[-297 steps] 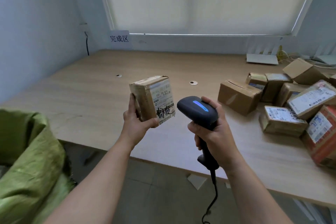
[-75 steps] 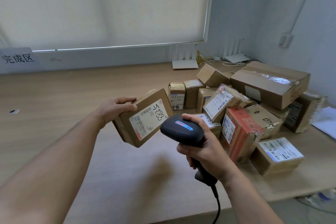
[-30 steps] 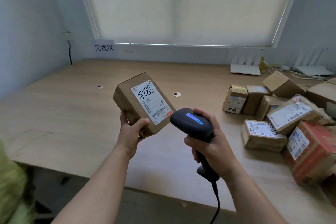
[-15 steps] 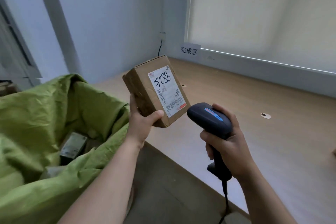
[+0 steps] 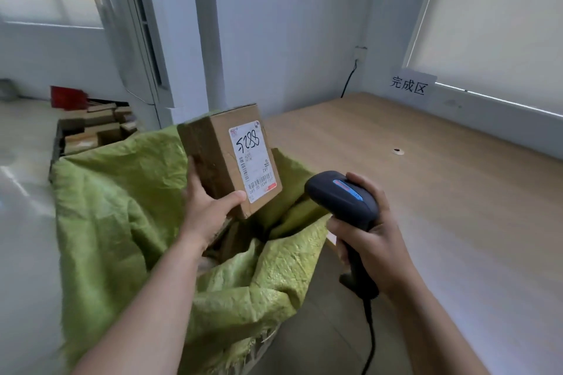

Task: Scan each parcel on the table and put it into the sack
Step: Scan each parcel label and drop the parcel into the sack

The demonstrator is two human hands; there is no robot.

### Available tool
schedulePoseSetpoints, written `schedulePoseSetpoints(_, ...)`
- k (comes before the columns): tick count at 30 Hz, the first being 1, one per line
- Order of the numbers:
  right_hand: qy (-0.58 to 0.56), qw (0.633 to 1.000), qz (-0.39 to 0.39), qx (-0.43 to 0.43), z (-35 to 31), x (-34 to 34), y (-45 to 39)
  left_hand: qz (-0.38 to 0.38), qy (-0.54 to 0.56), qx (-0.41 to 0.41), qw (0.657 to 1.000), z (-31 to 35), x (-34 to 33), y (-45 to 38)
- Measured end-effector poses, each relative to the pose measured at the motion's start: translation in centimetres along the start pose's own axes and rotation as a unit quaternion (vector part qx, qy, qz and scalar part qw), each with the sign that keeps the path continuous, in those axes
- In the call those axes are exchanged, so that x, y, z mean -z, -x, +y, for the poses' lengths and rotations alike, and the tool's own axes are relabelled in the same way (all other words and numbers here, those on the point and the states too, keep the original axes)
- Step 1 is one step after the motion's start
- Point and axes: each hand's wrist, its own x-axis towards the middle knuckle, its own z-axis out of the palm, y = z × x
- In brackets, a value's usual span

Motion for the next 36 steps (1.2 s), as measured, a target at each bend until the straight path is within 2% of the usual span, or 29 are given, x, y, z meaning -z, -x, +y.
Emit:
schedulePoseSetpoints(7,-0.033,0.999,-0.023,-0.023,2.5,-4.4,-3.3,0.014,-0.193,0.062,0.979,-2.8,5.0,-3.6)
schedulePoseSetpoints(12,-0.041,0.997,-0.051,-0.039,3.2,-5.9,-4.9,0.045,-0.379,0.106,0.918,-4.8,7.3,-5.1)
schedulePoseSetpoints(15,-0.031,0.997,-0.063,-0.035,3.4,-6.4,-5.4,0.017,-0.475,0.138,0.869,-5.7,7.9,-5.8)
schedulePoseSetpoints(17,-0.027,0.997,-0.070,-0.033,3.5,-6.5,-5.4,0.005,-0.497,0.138,0.857,-5.5,8.0,-6.0)
schedulePoseSetpoints(21,-0.031,0.997,-0.066,-0.037,3.4,-6.0,-4.9,-0.004,-0.460,0.110,0.881,-4.4,7.2,-6.1)
schedulePoseSetpoints(25,-0.017,0.998,-0.044,-0.035,2.9,-4.3,-3.6,-0.034,-0.335,0.035,0.941,-2.0,4.4,-5.5)
schedulePoseSetpoints(27,-0.004,0.999,-0.027,-0.035,2.5,-2.9,-2.6,-0.049,-0.286,-0.014,0.957,-1.0,2.3,-5.0)
schedulePoseSetpoints(30,0.020,0.999,0.002,-0.037,1.7,-0.3,-0.9,-0.068,-0.229,-0.061,0.969,0.3,-1.5,-3.2)
schedulePoseSetpoints(36,0.045,0.996,0.058,-0.046,-0.9,6.0,3.8,-0.128,-0.193,-0.118,0.965,2.7,-9.1,3.4)
